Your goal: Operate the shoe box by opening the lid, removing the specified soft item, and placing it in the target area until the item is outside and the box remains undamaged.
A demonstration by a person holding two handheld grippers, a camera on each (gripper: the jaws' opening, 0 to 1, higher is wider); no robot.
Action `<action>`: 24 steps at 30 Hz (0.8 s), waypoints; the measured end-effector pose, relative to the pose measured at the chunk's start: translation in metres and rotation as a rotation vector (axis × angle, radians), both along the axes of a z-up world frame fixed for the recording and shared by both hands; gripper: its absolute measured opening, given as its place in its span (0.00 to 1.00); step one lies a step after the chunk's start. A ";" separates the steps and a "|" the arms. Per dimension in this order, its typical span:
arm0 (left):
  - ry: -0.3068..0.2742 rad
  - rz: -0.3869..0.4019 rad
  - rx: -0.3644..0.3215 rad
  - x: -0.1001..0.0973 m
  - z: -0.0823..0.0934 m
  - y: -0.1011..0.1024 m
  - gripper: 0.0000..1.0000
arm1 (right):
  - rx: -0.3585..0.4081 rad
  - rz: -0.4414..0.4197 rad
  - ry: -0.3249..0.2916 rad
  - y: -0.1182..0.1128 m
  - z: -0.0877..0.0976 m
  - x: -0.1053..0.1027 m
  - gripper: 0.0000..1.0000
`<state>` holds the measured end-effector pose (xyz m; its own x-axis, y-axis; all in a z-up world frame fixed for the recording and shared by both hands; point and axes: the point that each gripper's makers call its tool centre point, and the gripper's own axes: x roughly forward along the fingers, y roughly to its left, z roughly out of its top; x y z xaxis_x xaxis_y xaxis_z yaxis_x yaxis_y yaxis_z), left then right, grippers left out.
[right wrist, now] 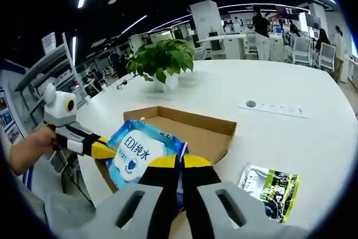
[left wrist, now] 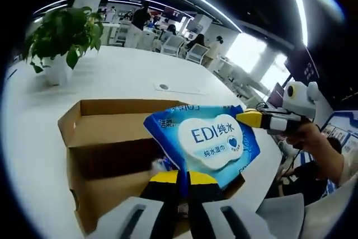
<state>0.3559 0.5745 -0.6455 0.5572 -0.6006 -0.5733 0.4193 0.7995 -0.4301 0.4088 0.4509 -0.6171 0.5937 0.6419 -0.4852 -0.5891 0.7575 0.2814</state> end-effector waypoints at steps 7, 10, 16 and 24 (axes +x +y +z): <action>-0.010 -0.032 -0.014 0.005 0.010 -0.023 0.02 | 0.016 -0.043 0.002 -0.025 0.009 0.006 0.00; -0.015 -0.044 -0.020 0.008 0.015 -0.034 0.02 | 0.024 -0.066 0.000 -0.036 0.012 0.008 0.00; -0.017 -0.069 -0.025 0.012 0.018 -0.055 0.02 | 0.038 -0.106 0.003 -0.057 0.017 0.012 0.00; -0.021 -0.102 -0.023 0.017 0.019 -0.084 0.02 | 0.055 -0.142 0.009 -0.088 0.020 0.018 0.00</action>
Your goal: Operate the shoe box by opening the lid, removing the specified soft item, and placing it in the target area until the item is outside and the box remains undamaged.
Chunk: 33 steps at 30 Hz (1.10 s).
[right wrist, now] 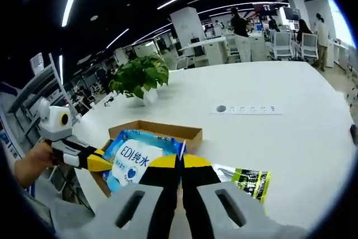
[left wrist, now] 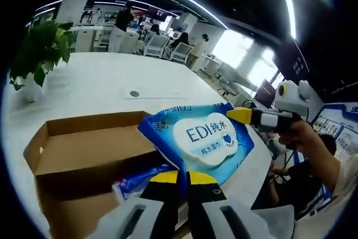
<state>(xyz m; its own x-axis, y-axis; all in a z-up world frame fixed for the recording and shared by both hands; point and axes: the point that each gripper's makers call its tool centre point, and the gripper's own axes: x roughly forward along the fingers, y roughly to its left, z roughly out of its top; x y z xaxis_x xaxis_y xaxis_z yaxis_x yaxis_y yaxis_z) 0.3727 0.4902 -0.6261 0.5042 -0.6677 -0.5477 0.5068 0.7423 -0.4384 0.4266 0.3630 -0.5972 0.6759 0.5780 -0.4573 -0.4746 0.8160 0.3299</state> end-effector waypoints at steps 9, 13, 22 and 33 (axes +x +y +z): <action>-0.009 -0.034 0.008 0.007 0.000 -0.038 0.02 | -0.001 -0.037 0.009 -0.035 0.001 0.005 0.00; -0.013 -0.051 0.006 0.009 0.000 -0.056 0.02 | 0.006 -0.054 0.017 -0.051 0.001 0.004 0.00; -0.015 -0.088 0.014 0.014 -0.006 -0.087 0.02 | -0.003 -0.088 0.031 -0.081 -0.005 0.005 0.00; 0.015 -0.138 0.055 0.022 -0.032 -0.119 0.02 | -0.025 -0.136 0.076 -0.112 -0.033 0.009 0.00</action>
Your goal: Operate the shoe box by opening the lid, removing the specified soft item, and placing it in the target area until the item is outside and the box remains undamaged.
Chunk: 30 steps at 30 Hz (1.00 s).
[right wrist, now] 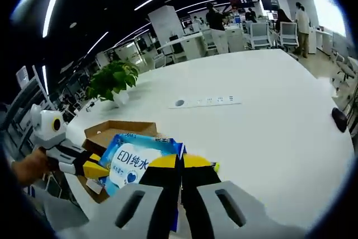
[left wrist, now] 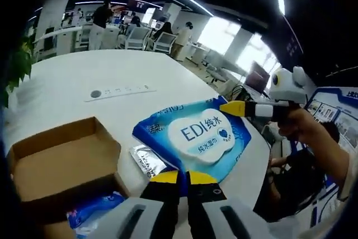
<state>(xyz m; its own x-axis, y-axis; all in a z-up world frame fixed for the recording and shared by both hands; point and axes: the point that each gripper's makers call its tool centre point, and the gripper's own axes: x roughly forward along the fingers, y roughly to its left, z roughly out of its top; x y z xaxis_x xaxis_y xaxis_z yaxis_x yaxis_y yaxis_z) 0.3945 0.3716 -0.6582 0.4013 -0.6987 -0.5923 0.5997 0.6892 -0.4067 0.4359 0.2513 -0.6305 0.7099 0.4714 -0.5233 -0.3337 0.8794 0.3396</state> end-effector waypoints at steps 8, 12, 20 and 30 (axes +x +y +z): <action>0.025 -0.023 0.068 0.012 -0.024 -0.002 0.02 | -0.005 -0.005 0.046 -0.005 -0.035 0.015 0.00; 0.025 -0.037 0.119 0.017 -0.035 -0.001 0.02 | -0.005 -0.008 0.066 -0.006 -0.054 0.024 0.00; -0.015 -0.114 0.275 0.023 -0.058 0.001 0.02 | -0.028 -0.003 0.118 -0.006 -0.087 0.032 0.00; -0.079 -0.267 0.469 0.024 -0.080 -0.005 0.03 | -0.078 -0.014 0.161 -0.008 -0.117 0.037 0.00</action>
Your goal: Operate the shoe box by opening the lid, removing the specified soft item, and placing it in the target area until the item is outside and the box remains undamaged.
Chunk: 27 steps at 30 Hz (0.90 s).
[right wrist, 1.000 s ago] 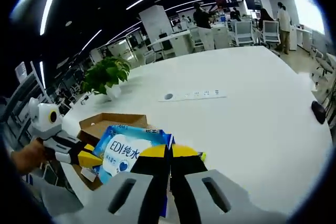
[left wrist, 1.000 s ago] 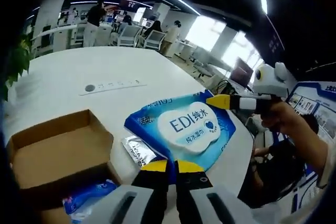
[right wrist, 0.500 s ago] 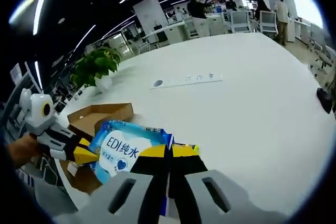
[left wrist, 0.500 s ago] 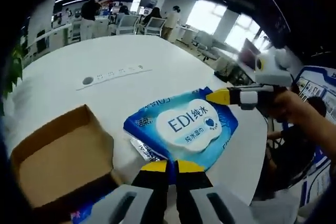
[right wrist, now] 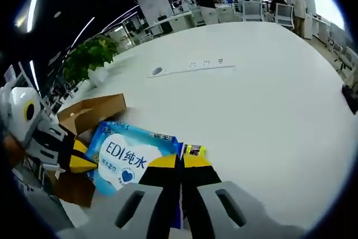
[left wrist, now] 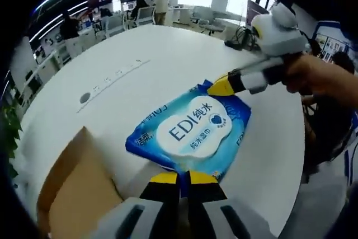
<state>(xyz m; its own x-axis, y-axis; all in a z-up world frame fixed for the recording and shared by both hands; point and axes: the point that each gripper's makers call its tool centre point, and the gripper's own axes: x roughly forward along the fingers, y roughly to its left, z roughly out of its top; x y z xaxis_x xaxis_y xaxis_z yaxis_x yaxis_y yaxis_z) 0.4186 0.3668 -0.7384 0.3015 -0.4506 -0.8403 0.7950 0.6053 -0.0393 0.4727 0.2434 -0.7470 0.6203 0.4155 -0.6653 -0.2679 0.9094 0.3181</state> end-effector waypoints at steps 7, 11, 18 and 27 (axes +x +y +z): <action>-0.026 -0.077 0.074 0.000 -0.013 -0.002 0.03 | -0.018 -0.005 0.007 -0.003 -0.012 -0.001 0.00; -0.044 -0.119 0.109 -0.001 -0.018 -0.001 0.04 | -0.021 -0.003 -0.003 -0.002 -0.013 0.000 0.00; -0.076 -0.145 0.139 -0.003 -0.017 0.000 0.07 | -0.031 0.000 -0.008 0.000 -0.013 0.002 0.02; -0.088 -0.149 0.116 -0.005 -0.005 0.007 0.24 | -0.112 0.054 -0.058 -0.003 -0.005 0.002 0.13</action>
